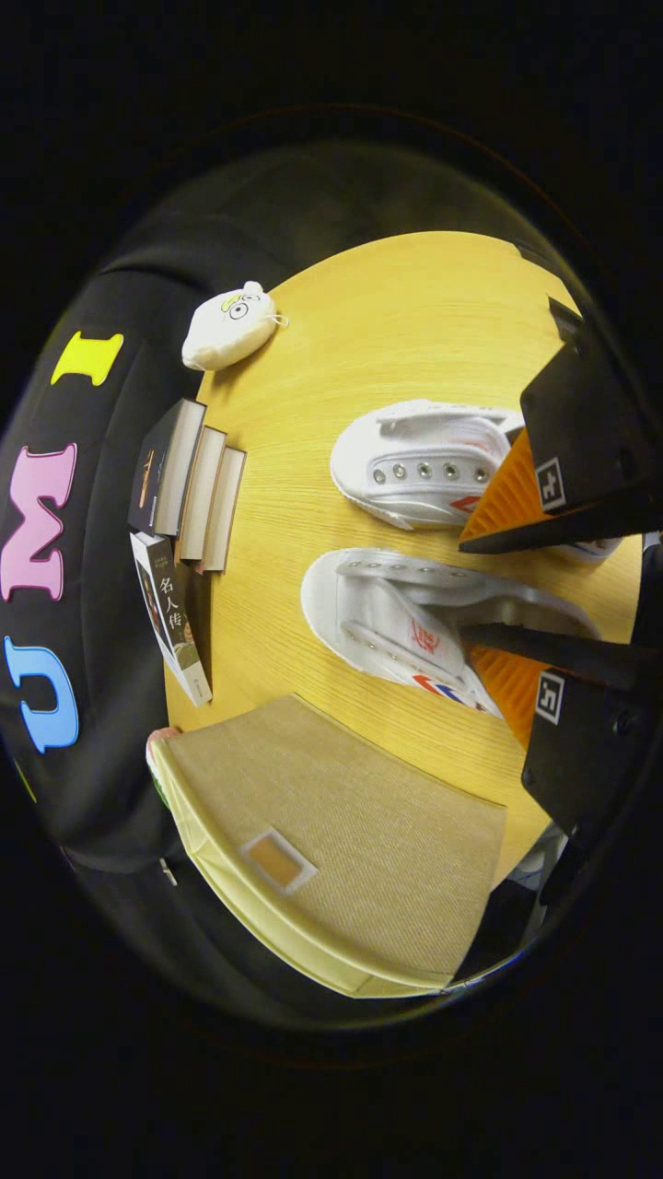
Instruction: Open the storage box then place both shoes into the box .Put the left shoe in first, then the right shoe, with the right side of both shoes facing outward in a uniform manner.
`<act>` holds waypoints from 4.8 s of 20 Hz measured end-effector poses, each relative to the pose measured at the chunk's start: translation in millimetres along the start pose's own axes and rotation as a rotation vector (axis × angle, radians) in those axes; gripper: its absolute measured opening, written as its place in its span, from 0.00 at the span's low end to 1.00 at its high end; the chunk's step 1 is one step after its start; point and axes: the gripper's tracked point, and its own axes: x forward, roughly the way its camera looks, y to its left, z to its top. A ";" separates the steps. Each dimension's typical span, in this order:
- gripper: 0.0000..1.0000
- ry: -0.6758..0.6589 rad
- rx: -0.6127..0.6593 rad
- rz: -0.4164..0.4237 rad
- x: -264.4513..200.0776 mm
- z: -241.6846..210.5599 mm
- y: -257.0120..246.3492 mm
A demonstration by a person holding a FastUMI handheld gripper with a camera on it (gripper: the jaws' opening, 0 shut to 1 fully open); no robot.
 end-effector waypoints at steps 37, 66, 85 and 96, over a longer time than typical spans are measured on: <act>0.06 0.051 0.614 0.165 -121.9 156.8 198.4; 0.78 0.138 0.688 0.277 -56.1 157.6 263.6; 0.98 -0.190 0.264 0.066 -149.0 121.3 29.7; 0.85 0.031 0.202 -0.101 -88.5 -6.1 -100.8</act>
